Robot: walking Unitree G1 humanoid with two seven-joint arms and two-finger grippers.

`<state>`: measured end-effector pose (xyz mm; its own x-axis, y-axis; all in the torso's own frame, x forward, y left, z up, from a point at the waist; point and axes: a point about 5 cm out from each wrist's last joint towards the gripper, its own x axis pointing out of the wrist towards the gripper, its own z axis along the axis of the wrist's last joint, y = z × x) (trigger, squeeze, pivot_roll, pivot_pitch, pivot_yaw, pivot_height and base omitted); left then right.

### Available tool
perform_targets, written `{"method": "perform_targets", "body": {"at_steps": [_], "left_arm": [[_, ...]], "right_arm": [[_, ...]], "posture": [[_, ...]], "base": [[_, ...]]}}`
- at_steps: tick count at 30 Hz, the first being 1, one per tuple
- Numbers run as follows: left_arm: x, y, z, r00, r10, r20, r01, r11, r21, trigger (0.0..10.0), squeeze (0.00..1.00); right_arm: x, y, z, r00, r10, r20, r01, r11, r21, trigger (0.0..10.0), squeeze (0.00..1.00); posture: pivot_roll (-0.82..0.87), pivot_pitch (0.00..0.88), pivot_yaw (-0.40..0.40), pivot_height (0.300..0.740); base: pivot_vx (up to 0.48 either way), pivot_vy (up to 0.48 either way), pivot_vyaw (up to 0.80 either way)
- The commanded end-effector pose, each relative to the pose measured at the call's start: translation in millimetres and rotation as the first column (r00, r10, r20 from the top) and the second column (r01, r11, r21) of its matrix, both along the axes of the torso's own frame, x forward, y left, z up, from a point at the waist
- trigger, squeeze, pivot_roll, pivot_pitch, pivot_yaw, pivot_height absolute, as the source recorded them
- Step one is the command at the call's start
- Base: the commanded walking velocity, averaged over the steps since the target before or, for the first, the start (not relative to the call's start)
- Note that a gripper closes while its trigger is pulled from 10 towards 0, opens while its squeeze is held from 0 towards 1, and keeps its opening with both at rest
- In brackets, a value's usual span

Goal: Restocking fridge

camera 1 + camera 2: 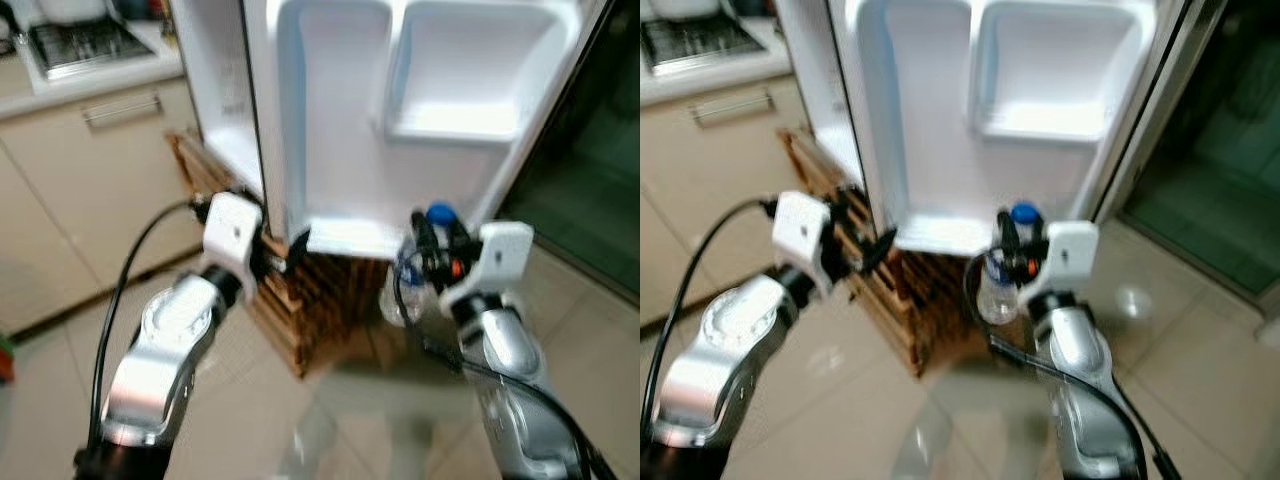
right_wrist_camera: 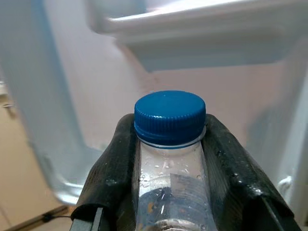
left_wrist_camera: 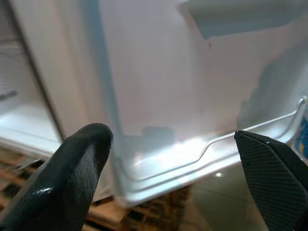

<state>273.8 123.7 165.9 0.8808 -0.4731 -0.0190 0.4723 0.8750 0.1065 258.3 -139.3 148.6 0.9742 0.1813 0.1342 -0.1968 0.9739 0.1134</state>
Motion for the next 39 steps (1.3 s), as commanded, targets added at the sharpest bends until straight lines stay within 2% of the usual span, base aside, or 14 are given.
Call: {"method": "perform_targets", "body": {"at_steps": [1, 13, 25, 30, 34, 39], "left_arm": [[-0.6, 1.8, 2, 1.0, -0.003, 0.0, 0.003, 1.0, 0.013, 10.0, 0.0], [-2.9, 0.2, -1, 1.0, -0.02, -0.005, 0.02, 0.999, 0.033, 10.0, 0.0], [-4.6, -1.4, 0, 0.998, -0.058, -0.01, 0.059, 0.998, 0.035, 10.0, 0.0], [-8.0, 2.1, -5, 0.991, -0.122, -0.056, 0.125, 0.991, 0.044, 10.0, 0.0], [-14.5, 7.2, -11, 0.971, -0.209, -0.117, 0.219, 0.972, 0.087, 10.0, 0.0], [-17.1, 11.8, -13, 0.963, -0.231, -0.138, 0.248, 0.961, 0.124, 10.0, 0.0]], "right_arm": [[-2.6, 1.0, 16, 0.996, 0.018, 0.082, -0.019, 1.0, 0.016, 10.0, 0.0], [-7.4, -7.4, 28, 0.989, 0.043, 0.139, -0.047, 0.999, 0.028, 10.0, 0.0], [-8.4, -5.3, 38, 0.978, 0.08, 0.194, -0.094, 0.993, 0.067, 10.0, 0.0], [-3.5, -7.4, 56, 0.956, 0.036, 0.292, -0.071, 0.991, 0.111, 10.0, 0.0], [8.9, -8.4, 70, 0.926, -0.023, 0.377, -0.029, 0.991, 0.132, 10.0, 0.0], [19.3, -5.7, 72, 0.912, -0.037, 0.408, -0.017, 0.992, 0.128, 10.0, 0.0]], "posture": [[-0.01, 0.0, 0.0, 0.74], [-0.02, 0.0, 0.006, 0.74], [-0.01, 0.0, 0.013, 0.74], [-0.01, 0.0, 0.022, 0.74], [-0.01, 0.0, 0.033, 0.74], [0.0, 0.0, 0.04, 0.74]], "base": [[0.274, 0.0, 0.0], [0.04, 0.0, 0.0], [0.0, 0.0, 0.0], [0.0, 0.0, 0.0], [0.0, 0.0, 0.0], [0.0, 0.0, 0.0]]}}
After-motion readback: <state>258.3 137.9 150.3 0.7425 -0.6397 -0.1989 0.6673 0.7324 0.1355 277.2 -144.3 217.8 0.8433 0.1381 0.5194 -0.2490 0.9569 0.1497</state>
